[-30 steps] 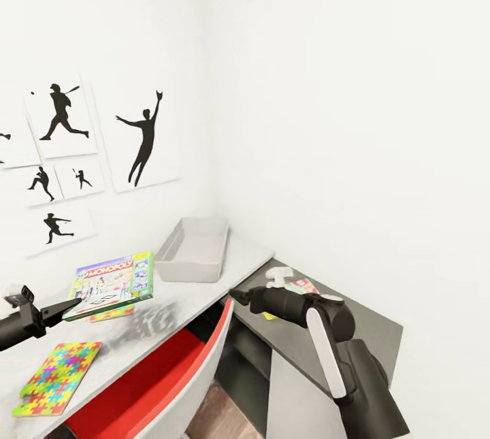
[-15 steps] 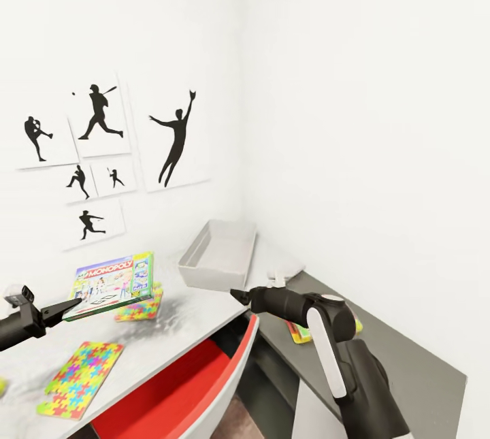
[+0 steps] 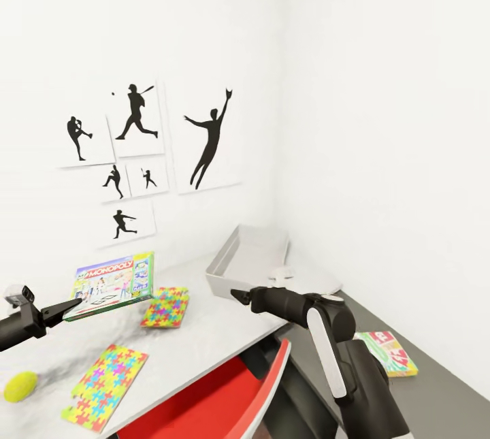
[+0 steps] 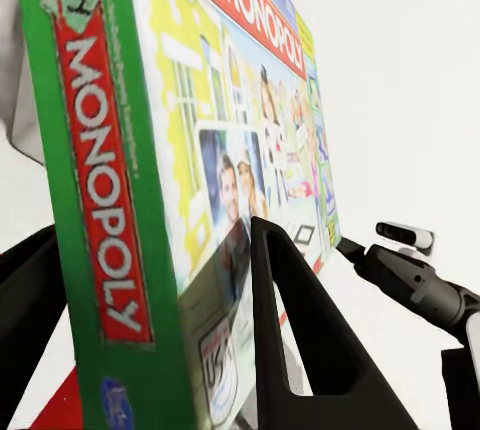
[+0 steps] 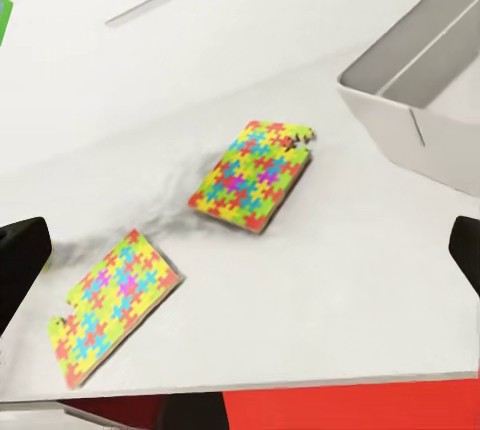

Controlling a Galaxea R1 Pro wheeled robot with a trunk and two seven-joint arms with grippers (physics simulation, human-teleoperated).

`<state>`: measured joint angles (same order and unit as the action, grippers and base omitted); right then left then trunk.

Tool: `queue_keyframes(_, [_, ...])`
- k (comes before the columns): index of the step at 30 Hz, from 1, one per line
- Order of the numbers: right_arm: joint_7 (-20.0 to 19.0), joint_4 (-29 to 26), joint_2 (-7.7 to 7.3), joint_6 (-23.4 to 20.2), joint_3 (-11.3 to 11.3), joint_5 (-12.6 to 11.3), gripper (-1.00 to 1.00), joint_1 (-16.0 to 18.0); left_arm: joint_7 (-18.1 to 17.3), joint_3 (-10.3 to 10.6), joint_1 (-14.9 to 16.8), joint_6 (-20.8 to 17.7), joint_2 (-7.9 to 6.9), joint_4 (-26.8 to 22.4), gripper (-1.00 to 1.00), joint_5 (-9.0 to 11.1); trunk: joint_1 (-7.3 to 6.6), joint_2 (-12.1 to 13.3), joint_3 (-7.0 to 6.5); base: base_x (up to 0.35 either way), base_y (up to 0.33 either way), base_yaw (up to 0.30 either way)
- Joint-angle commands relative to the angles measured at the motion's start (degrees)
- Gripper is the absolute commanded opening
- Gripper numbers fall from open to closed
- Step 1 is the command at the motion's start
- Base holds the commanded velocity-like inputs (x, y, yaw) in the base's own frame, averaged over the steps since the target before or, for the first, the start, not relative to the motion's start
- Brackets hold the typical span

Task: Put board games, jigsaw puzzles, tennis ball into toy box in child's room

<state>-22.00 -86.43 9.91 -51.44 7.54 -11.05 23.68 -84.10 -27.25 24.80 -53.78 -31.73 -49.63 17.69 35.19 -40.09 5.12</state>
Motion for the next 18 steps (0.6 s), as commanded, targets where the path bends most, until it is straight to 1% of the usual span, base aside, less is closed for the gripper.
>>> queue_keyframes(1, [-0.1,0.0,0.02,-0.3,-0.1,-0.1,1.0,0.0,-0.2,0.0,0.1,-0.6,0.0,0.0,-1.0,0.2,0.04,-0.1,0.1,0.226,0.03,0.289])
queue_keyframes(4, [-0.1,0.0,0.02,-0.1,-0.1,-0.2,1.0,0.0,-0.2,0.0,0.1,-0.6,0.0,0.0,-1.0,0.2,0.04,-0.1,0.1,0.226,0.067,0.248])
queue_keyframes(7, [-0.1,0.0,-0.01,0.1,-0.1,-0.2,1.0,0.0,-0.2,0.0,0.1,-0.6,0.0,0.0,-1.0,0.2,0.04,-0.1,0.1,0.23,0.057,0.082])
queue_keyframes(14, [-0.1,0.0,-0.01,0.1,-0.2,-0.2,1.0,0.0,-0.2,-0.1,0.1,-0.6,0.0,0.0,-1.0,0.2,0.04,-0.1,0.09,0.242,0.009,0.006])
queue_keyframes(18, [-0.1,0.0,0.0,0.1,-0.1,-0.2,1.0,0.0,-0.3,-0.1,0.1,-0.6,0.0,0.0,-1.0,0.2,0.04,-0.1,-0.01,0.105,0.001,-0.096])
